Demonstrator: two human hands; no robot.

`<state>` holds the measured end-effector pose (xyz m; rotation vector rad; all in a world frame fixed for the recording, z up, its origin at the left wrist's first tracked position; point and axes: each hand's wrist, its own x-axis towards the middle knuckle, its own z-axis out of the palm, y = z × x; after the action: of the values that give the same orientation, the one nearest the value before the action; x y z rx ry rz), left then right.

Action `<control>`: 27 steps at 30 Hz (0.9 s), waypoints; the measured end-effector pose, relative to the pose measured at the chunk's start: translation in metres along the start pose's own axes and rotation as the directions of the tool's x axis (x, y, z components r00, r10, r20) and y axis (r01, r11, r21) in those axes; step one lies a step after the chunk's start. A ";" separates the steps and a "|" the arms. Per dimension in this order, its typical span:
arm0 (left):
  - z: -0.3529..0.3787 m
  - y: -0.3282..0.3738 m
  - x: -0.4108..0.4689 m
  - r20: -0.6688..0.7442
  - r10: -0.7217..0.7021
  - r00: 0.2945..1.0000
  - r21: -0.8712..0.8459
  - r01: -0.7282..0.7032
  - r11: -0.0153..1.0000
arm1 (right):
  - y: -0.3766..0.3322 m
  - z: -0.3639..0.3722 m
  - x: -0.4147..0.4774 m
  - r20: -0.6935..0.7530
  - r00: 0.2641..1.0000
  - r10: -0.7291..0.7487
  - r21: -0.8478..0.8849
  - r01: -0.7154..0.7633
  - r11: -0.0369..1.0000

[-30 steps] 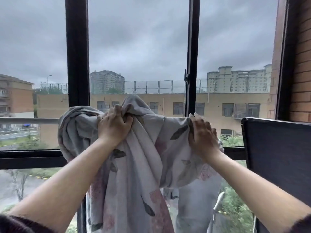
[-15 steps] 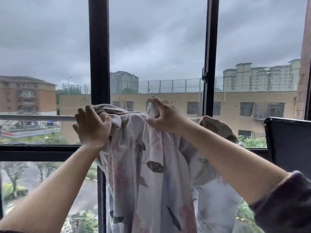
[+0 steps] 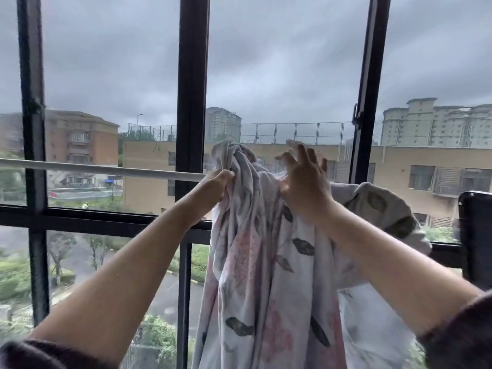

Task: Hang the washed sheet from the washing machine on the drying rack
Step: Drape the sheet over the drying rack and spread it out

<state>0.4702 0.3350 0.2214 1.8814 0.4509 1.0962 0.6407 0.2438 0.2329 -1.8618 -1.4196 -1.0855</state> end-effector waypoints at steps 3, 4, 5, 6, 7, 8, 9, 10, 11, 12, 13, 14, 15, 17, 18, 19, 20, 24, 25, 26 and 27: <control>-0.014 -0.014 -0.007 0.078 -0.015 0.997 0.050 0.011 0.999 | -0.034 0.003 -0.051 -0.240 0.970 -0.034 0.161 0.075 0.984; -0.020 -0.023 -0.009 0.107 -0.019 0.994 0.037 0.015 0.999 | -0.042 0.008 -0.070 -0.218 0.976 -0.017 0.215 0.065 0.974; -0.025 -0.032 -0.013 0.147 -0.016 0.989 0.021 0.013 1.000 | -0.051 0.015 -0.086 -0.139 0.990 0.007 0.293 0.034 0.955; -0.030 -0.040 -0.016 0.191 -0.015 0.981 0.001 0.015 1.000 | -0.062 0.023 -0.098 -0.042 0.999 0.027 0.369 -0.009 0.929; -0.032 -0.046 -0.017 0.245 -0.009 0.970 -0.037 0.018 0.999 | -0.069 0.030 -0.107 0.044 0.998 0.053 0.409 -0.066 0.910; -0.034 -0.052 -0.017 0.303 -0.001 0.953 -0.076 0.025 0.997 | -0.076 0.038 -0.113 0.100 0.991 0.091 0.401 -0.123 0.908; -0.036 -0.057 -0.017 0.361 0.018 0.932 -0.115 0.026 0.993 | -0.082 0.044 -0.115 0.125 0.982 0.140 0.367 -0.177 0.913; -0.038 -0.061 -0.017 0.406 0.043 0.913 -0.169 0.028 0.985 | -0.086 0.047 -0.114 0.132 0.972 0.194 0.344 -0.228 0.911; -0.042 -0.067 -0.018 0.441 0.070 0.895 -0.248 0.046 0.968 | -0.090 0.049 -0.111 0.127 0.961 0.246 0.348 -0.276 0.896; -0.045 -0.072 -0.019 0.459 0.088 0.884 -0.340 0.083 0.937 | -0.091 0.050 -0.108 0.107 0.953 0.282 0.394 -0.301 0.868; -0.046 -0.078 -0.019 0.449 0.097 0.888 -0.418 0.113 0.901 | -0.089 0.049 -0.103 0.105 0.944 0.312 0.430 -0.326 0.842; -0.047 -0.088 -0.017 0.405 0.084 0.910 -0.447 0.117 0.887 | -0.087 0.050 -0.098 0.100 0.934 0.343 0.453 -0.350 0.820; -0.049 -0.098 -0.014 0.338 0.047 0.940 -0.420 0.106 0.901 | -0.087 0.052 -0.093 0.102 0.922 0.374 0.462 -0.377 0.803; -0.049 -0.121 -0.003 0.174 -0.036 0.984 -0.209 0.073 0.975 | -0.091 0.052 -0.086 0.125 0.892 0.435 0.530 -0.430 0.731; -0.050 -0.134 0.006 0.131 -0.057 0.990 -0.079 0.068 0.995 | -0.094 0.053 -0.082 0.133 0.874 0.468 0.558 -0.456 0.693; -0.049 -0.143 0.012 0.127 -0.071 0.989 0.021 0.069 0.997 | -0.096 0.054 -0.078 0.140 0.858 0.495 0.595 -0.472 0.650; -0.046 -0.151 0.016 0.137 -0.089 0.987 0.079 0.079 0.994 | -0.097 0.054 -0.074 0.153 0.842 0.517 0.630 -0.486 0.605; -0.038 -0.156 0.043 0.224 -0.044 0.974 0.122 0.017 0.992 | -0.103 0.046 -0.055 0.122 0.805 0.580 0.653 -0.505 0.565; -0.038 -0.155 0.049 0.207 -0.008 0.978 0.126 -0.018 0.992 | -0.101 0.042 -0.052 0.095 0.797 0.596 0.627 -0.513 0.586; -0.038 -0.154 0.055 0.173 0.005 0.985 0.103 -0.024 0.994 | -0.098 0.035 -0.049 0.062 0.787 0.614 0.586 -0.526 0.616; -0.040 -0.155 0.064 0.131 0.005 0.991 0.076 -0.015 0.997 | -0.095 0.026 -0.046 0.022 0.778 0.628 0.535 -0.540 0.650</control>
<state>0.4895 0.4824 0.1334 2.0108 0.4144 0.9668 0.5513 0.2693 0.1760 -1.5949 -0.7832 -0.4459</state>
